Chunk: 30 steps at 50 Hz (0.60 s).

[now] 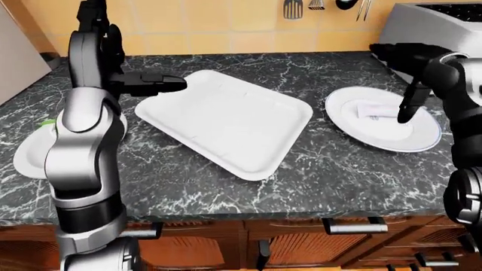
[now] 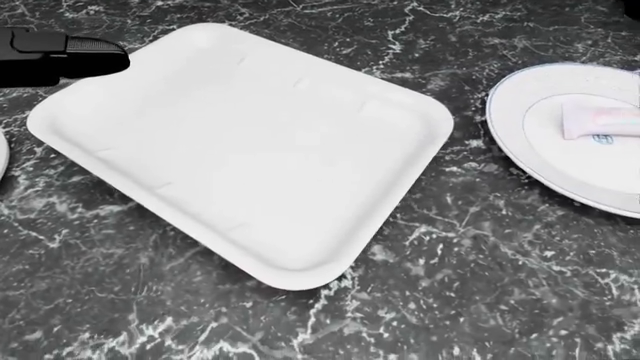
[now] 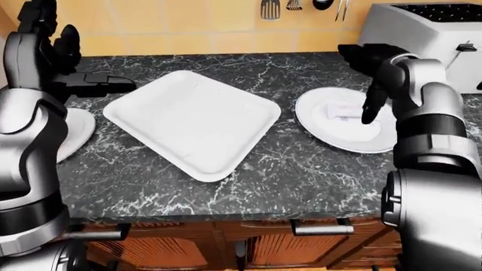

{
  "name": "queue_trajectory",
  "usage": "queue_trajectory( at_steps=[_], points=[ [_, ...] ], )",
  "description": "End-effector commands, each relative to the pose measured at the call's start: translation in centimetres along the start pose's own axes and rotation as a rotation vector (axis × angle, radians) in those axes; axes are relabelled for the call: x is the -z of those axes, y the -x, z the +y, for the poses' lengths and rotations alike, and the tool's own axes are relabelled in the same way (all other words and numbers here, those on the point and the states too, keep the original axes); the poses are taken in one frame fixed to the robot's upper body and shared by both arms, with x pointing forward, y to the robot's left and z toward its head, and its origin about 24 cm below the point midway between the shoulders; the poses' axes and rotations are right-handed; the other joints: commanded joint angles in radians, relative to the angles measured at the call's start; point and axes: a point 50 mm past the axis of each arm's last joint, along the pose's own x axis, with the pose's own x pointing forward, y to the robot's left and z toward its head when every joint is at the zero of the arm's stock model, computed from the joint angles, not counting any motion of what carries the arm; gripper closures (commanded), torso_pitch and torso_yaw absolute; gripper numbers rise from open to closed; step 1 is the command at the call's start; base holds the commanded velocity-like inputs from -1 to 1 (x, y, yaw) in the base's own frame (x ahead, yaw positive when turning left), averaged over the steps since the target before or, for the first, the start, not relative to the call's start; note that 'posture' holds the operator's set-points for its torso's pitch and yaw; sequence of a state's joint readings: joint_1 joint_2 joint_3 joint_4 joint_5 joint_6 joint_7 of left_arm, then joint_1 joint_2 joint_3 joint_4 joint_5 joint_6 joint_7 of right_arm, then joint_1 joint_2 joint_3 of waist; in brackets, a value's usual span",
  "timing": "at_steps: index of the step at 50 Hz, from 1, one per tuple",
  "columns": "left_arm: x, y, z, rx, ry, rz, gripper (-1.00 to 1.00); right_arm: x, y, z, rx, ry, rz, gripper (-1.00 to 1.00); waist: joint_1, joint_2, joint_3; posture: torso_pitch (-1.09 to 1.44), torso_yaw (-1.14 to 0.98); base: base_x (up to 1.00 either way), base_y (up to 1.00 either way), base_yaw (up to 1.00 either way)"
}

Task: Move the dessert items from the plate to the tray.

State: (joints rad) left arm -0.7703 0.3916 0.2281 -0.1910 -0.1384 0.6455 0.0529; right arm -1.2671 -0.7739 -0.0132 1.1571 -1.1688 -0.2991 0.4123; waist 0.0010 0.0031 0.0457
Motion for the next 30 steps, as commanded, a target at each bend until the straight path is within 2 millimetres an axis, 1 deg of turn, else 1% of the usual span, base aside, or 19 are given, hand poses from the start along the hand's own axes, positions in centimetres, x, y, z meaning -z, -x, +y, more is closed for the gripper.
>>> queue_trajectory(
  at_steps=[1, 6, 11, 14, 21, 26, 30],
  points=[
    [-2.1, 0.0, 0.0, -0.008, -0.002, -0.089, -1.00, -0.2, 0.5, -2.4, 0.118, 0.021, -0.012, -1.00, 0.000, -0.004, -0.030, 0.00, 0.00, 0.00, 0.00, 0.00],
    [-1.9, -0.1, 0.0, -0.013, -0.003, -0.085, -1.00, -0.6, 0.0, -1.2, 0.103, 0.035, -0.014, -1.00, -0.006, 0.002, -0.033, 0.00, 0.00, 0.00, 0.00, 0.00],
    [-1.5, 0.0, 0.2, -0.016, -0.002, -0.081, -1.00, -1.7, -0.7, -0.1, 0.086, 0.064, -0.029, -1.00, -0.011, 0.008, -0.037, 0.00, 0.00, 0.00, 0.00, 0.00],
    [-1.6, 0.0, 0.1, -0.016, -0.003, -0.080, -1.00, -2.0, -0.8, -0.4, 0.083, 0.066, -0.030, -1.00, -0.012, 0.009, -0.039, 0.00, 0.00, 0.00, 0.00, 0.00],
    [-2.0, 0.0, 0.2, -0.019, -0.002, -0.084, -1.00, -2.1, -1.0, 0.0, 0.078, 0.074, -0.018, -1.00, -0.009, 0.009, -0.040, 0.00, 0.00, 0.00, 0.00, 0.00],
    [-1.2, -0.2, 0.6, -0.022, -0.005, -0.084, -1.00, -2.1, -1.1, 0.2, 0.067, 0.072, -0.001, -1.00, -0.007, 0.007, -0.044, 0.00, 0.00, 0.00, 0.00, 0.00],
    [-0.7, -0.2, 0.8, -0.022, -0.006, -0.081, -1.00, -1.4, -1.1, 0.7, 0.054, 0.065, 0.039, -1.00, -0.004, 0.006, -0.048, 0.00, 0.00, 0.00, 0.00, 0.00]
  ],
)
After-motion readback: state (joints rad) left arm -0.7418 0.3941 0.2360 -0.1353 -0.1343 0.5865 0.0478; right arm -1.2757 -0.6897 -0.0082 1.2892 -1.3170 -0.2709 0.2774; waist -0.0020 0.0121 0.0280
